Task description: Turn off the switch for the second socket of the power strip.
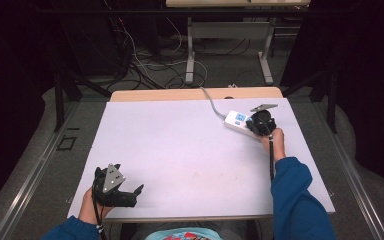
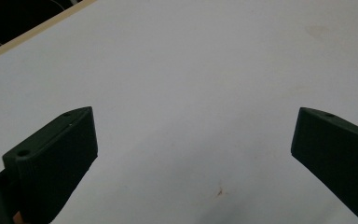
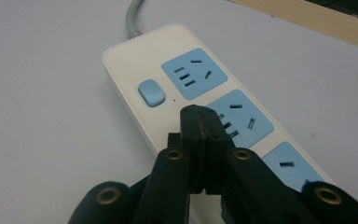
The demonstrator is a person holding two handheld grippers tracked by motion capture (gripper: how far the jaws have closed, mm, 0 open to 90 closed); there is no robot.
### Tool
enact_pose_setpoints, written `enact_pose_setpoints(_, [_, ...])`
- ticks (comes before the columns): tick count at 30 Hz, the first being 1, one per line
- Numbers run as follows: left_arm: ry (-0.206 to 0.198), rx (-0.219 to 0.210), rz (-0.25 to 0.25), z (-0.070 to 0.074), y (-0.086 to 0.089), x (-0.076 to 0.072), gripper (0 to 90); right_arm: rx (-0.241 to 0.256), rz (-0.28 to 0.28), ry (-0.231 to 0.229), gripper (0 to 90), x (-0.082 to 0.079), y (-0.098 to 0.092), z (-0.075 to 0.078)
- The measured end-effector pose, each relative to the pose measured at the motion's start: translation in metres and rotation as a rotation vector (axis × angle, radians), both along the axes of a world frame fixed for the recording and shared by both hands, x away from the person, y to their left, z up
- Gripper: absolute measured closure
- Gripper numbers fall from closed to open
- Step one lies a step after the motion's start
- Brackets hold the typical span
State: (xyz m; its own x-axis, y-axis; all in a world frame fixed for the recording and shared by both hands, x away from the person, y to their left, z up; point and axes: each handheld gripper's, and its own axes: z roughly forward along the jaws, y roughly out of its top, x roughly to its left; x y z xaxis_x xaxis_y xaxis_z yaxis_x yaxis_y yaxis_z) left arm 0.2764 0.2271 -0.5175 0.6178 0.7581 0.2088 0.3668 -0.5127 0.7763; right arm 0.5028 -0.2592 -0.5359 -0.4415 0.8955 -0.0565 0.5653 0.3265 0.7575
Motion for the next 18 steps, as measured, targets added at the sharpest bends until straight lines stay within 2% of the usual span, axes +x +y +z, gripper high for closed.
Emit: enact_pose_setpoints(18, [0.004,0.003,-0.004,0.0004,0.0002,-0.0002,0.1,-0.003,-0.005,-0.012,90.0,-0.0006,0.0014,-0.0012])
